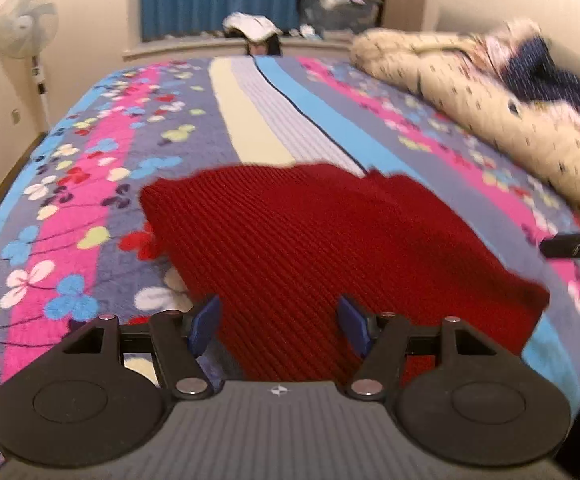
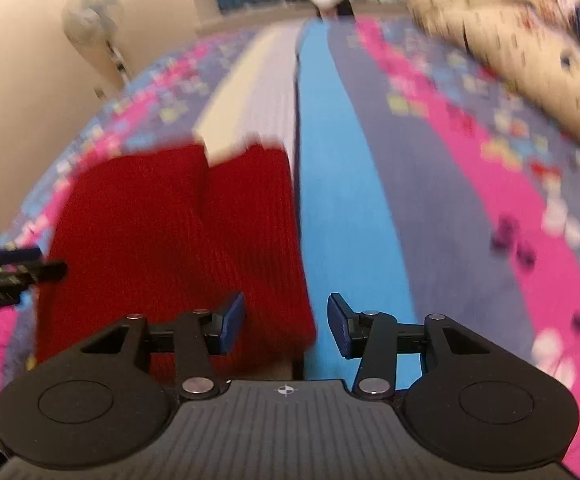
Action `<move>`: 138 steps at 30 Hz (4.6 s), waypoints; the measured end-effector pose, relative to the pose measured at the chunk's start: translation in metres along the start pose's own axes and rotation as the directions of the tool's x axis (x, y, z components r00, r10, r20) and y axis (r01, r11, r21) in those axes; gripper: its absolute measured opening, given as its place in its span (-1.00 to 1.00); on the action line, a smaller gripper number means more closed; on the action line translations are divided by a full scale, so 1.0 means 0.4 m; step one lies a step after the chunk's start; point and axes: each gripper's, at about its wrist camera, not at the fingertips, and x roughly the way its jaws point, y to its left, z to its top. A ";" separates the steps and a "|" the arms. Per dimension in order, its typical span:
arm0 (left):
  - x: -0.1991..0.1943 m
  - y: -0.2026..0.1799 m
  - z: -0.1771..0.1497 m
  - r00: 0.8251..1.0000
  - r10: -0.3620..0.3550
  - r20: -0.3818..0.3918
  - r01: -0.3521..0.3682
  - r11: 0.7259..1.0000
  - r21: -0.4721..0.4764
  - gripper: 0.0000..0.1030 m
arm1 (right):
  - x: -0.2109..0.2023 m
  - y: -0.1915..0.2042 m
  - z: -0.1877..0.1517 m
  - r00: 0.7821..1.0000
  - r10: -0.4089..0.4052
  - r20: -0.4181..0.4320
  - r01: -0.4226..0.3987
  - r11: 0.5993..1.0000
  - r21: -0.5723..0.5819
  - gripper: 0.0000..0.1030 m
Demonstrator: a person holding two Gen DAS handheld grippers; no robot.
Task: Fold small clothes
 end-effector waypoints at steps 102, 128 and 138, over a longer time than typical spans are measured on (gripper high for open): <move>-0.453 -0.153 -0.268 0.919 0.372 0.130 -0.342 0.918 -0.201 0.99 | -0.219 0.222 -0.208 0.942 0.119 0.314 -0.063 0.981 -0.182 0.95; -0.424 -0.147 -0.244 0.914 0.381 0.139 -0.347 0.912 -0.217 0.99 | -0.180 0.314 -0.226 0.949 0.192 0.248 -0.124 0.956 -0.265 0.95; -0.418 -0.149 -0.245 0.917 0.375 0.140 -0.342 0.916 -0.208 0.99 | -0.183 0.330 -0.228 0.947 0.204 0.249 -0.131 0.951 -0.280 0.95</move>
